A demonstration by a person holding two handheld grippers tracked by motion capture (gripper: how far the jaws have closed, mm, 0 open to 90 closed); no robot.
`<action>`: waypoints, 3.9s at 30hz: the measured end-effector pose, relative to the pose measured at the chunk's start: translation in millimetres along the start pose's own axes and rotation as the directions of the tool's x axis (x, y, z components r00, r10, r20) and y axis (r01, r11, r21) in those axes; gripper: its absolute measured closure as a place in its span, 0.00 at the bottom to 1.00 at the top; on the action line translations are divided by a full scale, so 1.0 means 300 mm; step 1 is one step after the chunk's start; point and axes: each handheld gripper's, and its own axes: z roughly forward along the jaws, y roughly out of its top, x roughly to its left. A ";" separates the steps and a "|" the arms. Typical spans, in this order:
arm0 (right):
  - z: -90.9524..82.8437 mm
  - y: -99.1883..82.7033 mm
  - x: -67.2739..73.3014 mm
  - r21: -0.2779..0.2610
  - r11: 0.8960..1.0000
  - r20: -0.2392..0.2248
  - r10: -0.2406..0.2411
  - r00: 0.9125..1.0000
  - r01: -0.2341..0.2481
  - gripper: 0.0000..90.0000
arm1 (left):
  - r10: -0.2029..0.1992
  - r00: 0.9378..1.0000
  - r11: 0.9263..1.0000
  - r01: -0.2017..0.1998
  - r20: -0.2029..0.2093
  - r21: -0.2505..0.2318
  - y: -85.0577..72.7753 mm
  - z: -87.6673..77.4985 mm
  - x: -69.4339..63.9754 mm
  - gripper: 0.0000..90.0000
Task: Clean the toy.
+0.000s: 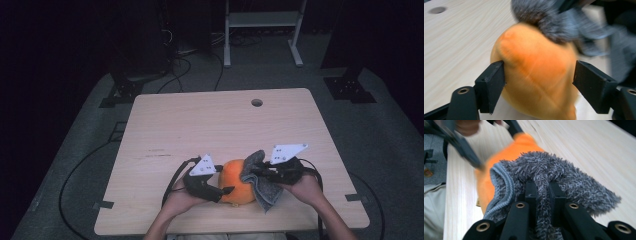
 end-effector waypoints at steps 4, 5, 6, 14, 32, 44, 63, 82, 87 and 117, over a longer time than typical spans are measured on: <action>0.012 0.030 0.030 -0.050 0.998 -0.038 -0.030 0.999 0.028 0.89 | -0.035 0.999 0.999 0.036 -0.038 0.038 -0.047 -0.004 0.032 0.34; 0.015 0.024 0.032 -0.048 0.998 -0.036 -0.035 0.999 0.033 0.89 | -0.046 0.998 0.998 0.048 -0.044 0.048 -0.057 -0.006 0.041 0.35; 0.017 0.012 0.033 -0.044 0.998 -0.031 -0.036 0.999 0.035 0.89 | -0.069 0.997 0.997 0.070 -0.033 0.042 -0.068 -0.005 0.047 0.35; -0.027 -0.177 -0.029 0.016 0.994 -0.023 0.113 0.993 -0.112 0.89 | -0.088 0.996 0.995 0.088 -0.009 0.042 -0.076 0.000 0.054 0.36; 0.005 -0.106 -0.036 -0.069 0.985 -0.112 0.148 0.983 -0.156 0.89 | -0.155 0.985 0.985 0.149 0.070 0.085 -0.118 -0.010 0.061 0.37; -0.041 -0.127 -0.059 -0.093 0.968 -0.152 0.216 0.964 -0.232 0.88 | -0.098 0.992 0.990 0.089 0.081 0.106 -0.099 -0.017 0.042 0.37; -0.062 -0.086 -0.030 -0.056 0.992 -0.159 0.102 0.982 -0.112 0.88 | -0.133 0.974 0.987 0.148 0.185 -0.069 0.022 0.016 0.090 0.45; 0.054 -0.029 -0.013 -0.104 0.994 -0.077 0.033 0.996 -0.041 0.89 | -0.110 0.984 0.987 0.125 0.143 -0.101 -0.051 0.003 0.136 0.25; 0.038 -0.070 -0.011 -0.106 0.992 -0.068 0.056 0.996 -0.063 0.89 | -0.068 0.993 0.996 0.074 0.101 -0.055 -0.051 -0.009 0.111 0.35; -0.020 -0.175 -0.035 0.017 0.992 -0.025 0.121 0.992 -0.121 0.89 | -0.088 0.992 0.992 0.097 0.095 -0.085 -0.110 -0.044 0.094 0.36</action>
